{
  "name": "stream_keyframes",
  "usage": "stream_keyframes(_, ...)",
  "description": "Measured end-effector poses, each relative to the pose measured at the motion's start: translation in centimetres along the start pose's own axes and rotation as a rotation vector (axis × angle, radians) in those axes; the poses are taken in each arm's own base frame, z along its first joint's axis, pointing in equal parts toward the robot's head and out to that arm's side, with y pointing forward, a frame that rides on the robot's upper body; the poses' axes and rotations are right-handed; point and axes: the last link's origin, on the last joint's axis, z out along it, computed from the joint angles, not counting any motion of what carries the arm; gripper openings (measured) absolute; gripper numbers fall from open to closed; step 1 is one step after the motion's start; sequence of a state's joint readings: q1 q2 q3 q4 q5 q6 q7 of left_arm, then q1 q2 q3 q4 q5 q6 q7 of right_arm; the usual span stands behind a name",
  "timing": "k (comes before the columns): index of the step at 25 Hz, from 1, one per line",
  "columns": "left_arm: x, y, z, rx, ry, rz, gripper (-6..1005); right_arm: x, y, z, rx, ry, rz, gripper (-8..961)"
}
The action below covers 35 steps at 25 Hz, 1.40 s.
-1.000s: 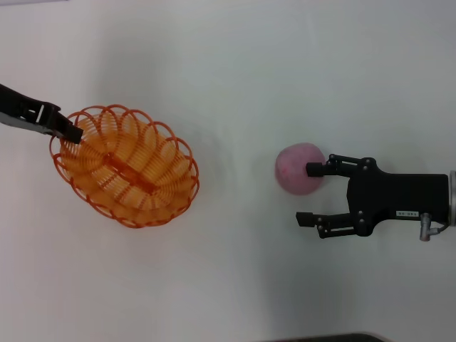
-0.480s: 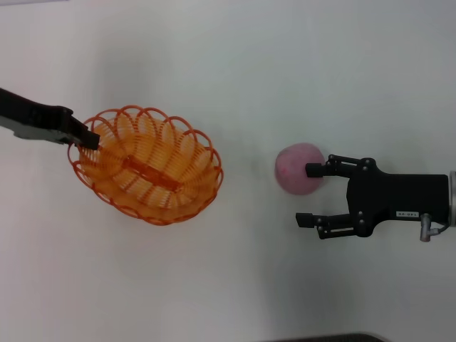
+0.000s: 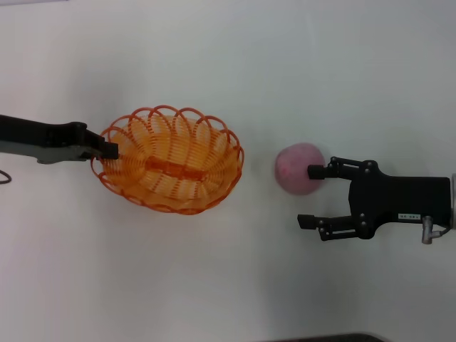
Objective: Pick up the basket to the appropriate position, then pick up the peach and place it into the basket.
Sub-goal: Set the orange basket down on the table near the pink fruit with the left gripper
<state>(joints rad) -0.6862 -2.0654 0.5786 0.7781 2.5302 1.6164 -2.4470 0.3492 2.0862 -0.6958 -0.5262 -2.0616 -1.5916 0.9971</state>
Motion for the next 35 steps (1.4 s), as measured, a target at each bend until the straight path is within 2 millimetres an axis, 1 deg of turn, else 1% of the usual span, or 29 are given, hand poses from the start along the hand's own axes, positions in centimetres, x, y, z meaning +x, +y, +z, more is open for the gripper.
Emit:
stream_keyframes(2,-0.7,-0.2,0.5,-0.016,0.031,-0.023,70,0.0,0.0,0.0,0.002,-0.001,0.000,932)
stream_keyframes(3,-0.7,-0.2,0.5,-0.016,0.031,-0.023,70,0.0,0.0,-0.1,0.004,-0.002,0.000,932)
stream_keyframes(5,-1.7,-0.3,1.2,-0.020,0.067,-0.045,70,0.1,0.0,-0.1,0.005,-0.002,0.000,932)
stream_keyframes(10,-2.6,-0.5,1.7,-0.041,0.116,-0.079,69,0.0,0.0,-0.1,0.006,-0.003,0.000,932)
stream_keyframes(17,-3.7,-2.1,2.6,-0.037,0.215,-0.151,69,0.1,-0.2,-0.1,0.019,0.002,0.000,932)
stream_keyframes(24,-3.9,-2.2,3.1,-0.019,0.224,-0.141,69,0.2,-0.1,-0.1,0.019,0.002,0.000,933)
stream_keyframes(35,-3.0,-2.3,2.8,0.020,0.239,-0.121,69,0.2,-0.2,-0.1,0.019,0.003,-0.002,933)
